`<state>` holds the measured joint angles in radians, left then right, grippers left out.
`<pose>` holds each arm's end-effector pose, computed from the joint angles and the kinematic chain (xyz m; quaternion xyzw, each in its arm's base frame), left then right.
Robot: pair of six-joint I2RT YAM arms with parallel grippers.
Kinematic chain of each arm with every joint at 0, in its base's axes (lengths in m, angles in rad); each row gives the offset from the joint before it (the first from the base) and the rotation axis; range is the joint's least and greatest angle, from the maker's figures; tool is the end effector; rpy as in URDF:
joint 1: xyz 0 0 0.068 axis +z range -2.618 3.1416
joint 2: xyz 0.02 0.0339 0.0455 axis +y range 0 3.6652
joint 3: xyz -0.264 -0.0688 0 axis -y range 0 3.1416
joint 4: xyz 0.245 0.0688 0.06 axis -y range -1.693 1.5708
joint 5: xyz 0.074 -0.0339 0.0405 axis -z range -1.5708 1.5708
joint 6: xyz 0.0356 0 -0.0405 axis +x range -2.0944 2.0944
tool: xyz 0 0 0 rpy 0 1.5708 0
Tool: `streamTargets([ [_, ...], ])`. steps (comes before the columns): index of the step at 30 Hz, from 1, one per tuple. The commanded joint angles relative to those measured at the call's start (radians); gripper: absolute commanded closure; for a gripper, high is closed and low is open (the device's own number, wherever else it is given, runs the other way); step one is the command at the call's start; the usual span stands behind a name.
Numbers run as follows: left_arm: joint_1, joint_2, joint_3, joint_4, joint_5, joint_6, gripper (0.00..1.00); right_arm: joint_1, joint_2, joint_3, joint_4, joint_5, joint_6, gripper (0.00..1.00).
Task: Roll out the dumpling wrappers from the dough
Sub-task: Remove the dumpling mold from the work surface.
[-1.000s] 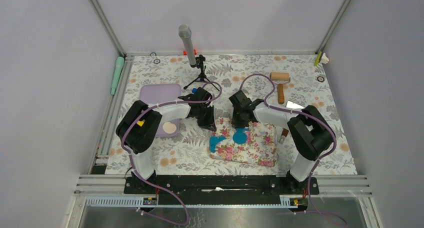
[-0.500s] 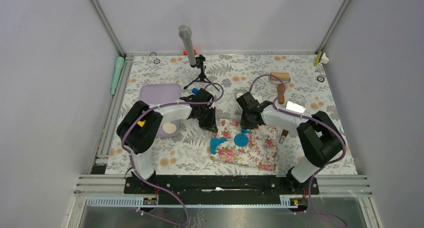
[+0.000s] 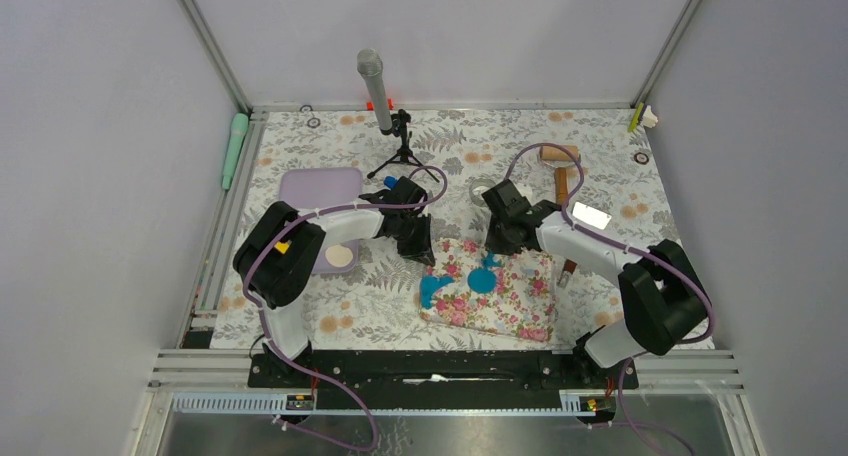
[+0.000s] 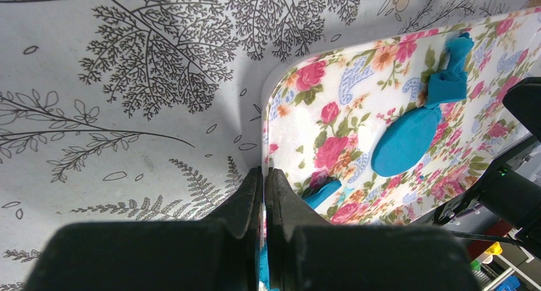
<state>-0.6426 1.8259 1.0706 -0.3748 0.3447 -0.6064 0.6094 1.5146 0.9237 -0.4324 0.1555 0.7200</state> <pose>0.2746 -0.2206 0.1475 0.0549 0.9605 -0.2617 0.0768 0.2482 0.1666 0.1972 0.0740 0.9572 0.1074 0.2583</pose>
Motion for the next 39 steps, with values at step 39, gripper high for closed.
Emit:
streamTargets([
  [39,0.011,0.021,-0.033,-0.065,-0.070,0.011,1.00,-0.027,-0.048,-0.194,-0.025,0.055,0.004,0.80],
])
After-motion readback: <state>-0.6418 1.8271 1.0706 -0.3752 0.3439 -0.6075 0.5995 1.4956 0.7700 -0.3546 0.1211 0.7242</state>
